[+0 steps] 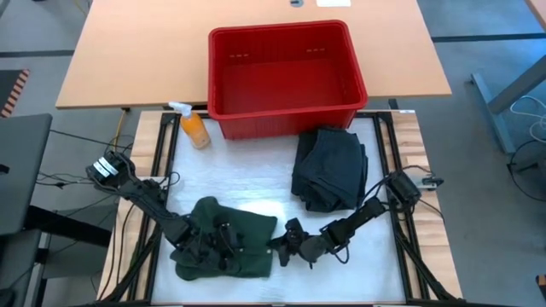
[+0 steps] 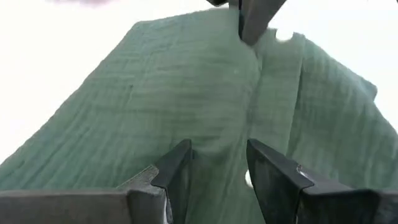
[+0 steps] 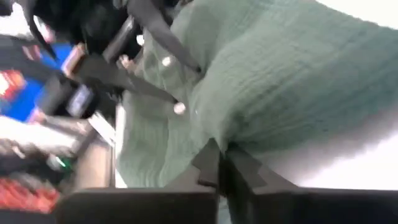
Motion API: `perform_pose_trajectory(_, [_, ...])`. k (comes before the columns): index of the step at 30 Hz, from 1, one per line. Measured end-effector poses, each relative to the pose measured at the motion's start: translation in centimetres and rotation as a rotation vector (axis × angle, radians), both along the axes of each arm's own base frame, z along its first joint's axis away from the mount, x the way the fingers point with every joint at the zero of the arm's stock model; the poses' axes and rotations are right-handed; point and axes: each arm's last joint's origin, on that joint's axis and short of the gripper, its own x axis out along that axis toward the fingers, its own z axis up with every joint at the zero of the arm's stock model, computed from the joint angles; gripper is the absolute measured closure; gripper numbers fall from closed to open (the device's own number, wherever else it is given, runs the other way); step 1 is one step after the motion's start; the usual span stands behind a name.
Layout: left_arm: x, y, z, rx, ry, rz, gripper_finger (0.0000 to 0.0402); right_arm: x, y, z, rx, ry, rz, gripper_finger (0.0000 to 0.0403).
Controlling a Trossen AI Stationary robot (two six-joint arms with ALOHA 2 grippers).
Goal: Fold Laundry from Bin
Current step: Fold the green button down shirt
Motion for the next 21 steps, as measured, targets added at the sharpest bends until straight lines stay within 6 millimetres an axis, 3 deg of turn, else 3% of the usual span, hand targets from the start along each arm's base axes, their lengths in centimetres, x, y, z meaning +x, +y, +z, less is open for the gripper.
perform_pose_trajectory(2, [0.3, 0.1, 0.2, -0.017, -0.021, 0.007, 0.0259, -0.2, -0.2, 1.1, -0.077, 0.022, 0.04, 0.0382])
perform_pose_trajectory(7, [1.1, 0.1, 0.9, -0.035, -0.103, -0.009, 0.0259, -1.7, -1.2, 5.4, -0.142, 0.152, 0.119, 0.0385])
perform_pose_trajectory(15, [3.7, 0.2, 0.5, -0.015, -0.269, -0.038, 0.0259, -8.8, -2.9, 12.1, -0.12, 0.458, 0.338, 0.0386])
perform_pose_trajectory(21, [6.7, 0.7, -0.5, -0.026, -0.302, -0.059, 0.0259, -12.7, -4.0, 16.4, -0.069, 0.454, 0.369, 0.0386])
